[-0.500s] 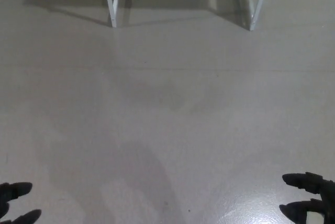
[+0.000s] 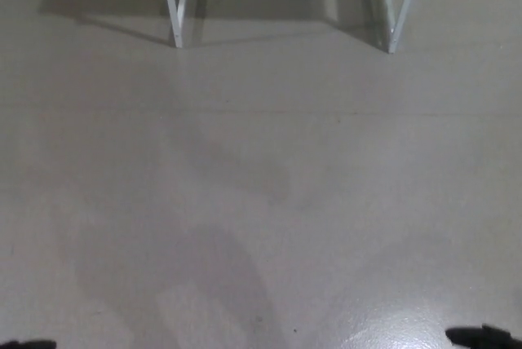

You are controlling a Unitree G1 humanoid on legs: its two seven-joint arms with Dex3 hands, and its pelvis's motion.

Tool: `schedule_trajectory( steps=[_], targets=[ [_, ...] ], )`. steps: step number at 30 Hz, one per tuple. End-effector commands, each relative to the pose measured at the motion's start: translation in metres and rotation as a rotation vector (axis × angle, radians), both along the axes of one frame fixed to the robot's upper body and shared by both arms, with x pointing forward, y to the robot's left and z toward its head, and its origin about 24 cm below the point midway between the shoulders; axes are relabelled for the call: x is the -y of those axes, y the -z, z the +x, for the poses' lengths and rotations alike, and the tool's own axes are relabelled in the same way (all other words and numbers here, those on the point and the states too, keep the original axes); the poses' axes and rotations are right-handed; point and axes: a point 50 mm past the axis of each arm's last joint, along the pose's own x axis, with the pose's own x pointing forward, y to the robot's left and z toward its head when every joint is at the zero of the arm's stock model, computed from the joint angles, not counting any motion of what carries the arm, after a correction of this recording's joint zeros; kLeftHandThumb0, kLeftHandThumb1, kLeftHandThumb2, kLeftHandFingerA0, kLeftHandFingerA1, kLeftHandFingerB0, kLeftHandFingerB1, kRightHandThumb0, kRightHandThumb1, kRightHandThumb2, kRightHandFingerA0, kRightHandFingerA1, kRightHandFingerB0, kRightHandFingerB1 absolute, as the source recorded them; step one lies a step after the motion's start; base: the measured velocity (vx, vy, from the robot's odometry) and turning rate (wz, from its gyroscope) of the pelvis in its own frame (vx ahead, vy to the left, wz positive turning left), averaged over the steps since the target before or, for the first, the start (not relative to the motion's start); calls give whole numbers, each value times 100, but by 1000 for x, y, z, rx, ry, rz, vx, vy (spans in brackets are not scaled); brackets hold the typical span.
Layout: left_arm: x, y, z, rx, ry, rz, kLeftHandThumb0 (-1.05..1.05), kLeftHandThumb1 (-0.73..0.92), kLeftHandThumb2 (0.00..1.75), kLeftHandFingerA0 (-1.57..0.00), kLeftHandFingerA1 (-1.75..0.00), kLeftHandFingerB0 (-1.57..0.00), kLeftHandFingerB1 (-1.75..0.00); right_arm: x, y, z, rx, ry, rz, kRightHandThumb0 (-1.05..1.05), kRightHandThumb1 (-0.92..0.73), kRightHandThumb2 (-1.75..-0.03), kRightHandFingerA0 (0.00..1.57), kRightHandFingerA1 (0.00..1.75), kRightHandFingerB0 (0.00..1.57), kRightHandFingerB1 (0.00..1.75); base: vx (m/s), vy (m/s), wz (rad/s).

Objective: The robot walk towards a table in front and click the button on the base of the boilling pot using its left middle finger

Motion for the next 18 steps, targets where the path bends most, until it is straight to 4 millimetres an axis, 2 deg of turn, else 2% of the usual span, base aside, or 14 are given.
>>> schedule_trajectory(
  steps=[1, 11, 12, 18],
  targets=[
    [3, 2, -8, -5, 30, 8, -43, 43, 68, -42, -48, -37, -42, 8, 1, -11, -7, -13, -19, -27, -43, -53, 69, 46, 52, 41, 0, 0, 0],
    [1, 6, -21, -30, 19, -1, -43, 42, 67, -42, -48, -36, -42, 6, 7, -21, -38, -23, -14, -26, -44, -53, 67, 46, 51, 40, 27, -8, 4],
    [1, 6, -21, -31, 20, 4, -36, 49, 55, -48, -41, -41, -34, 6, 7, -21, -39, -20, -12, -26, -44, -53, 67, 45, 51, 40, -28, 23, 43],
    [2, 6, -19, -32, 22, 6, -35, 49, 56, -48, -41, -41, -34, 7, 6, -20, -37, -32, -21, -27, -45, -53, 67, 45, 50, 40, 45, 79, -6]
  ],
)
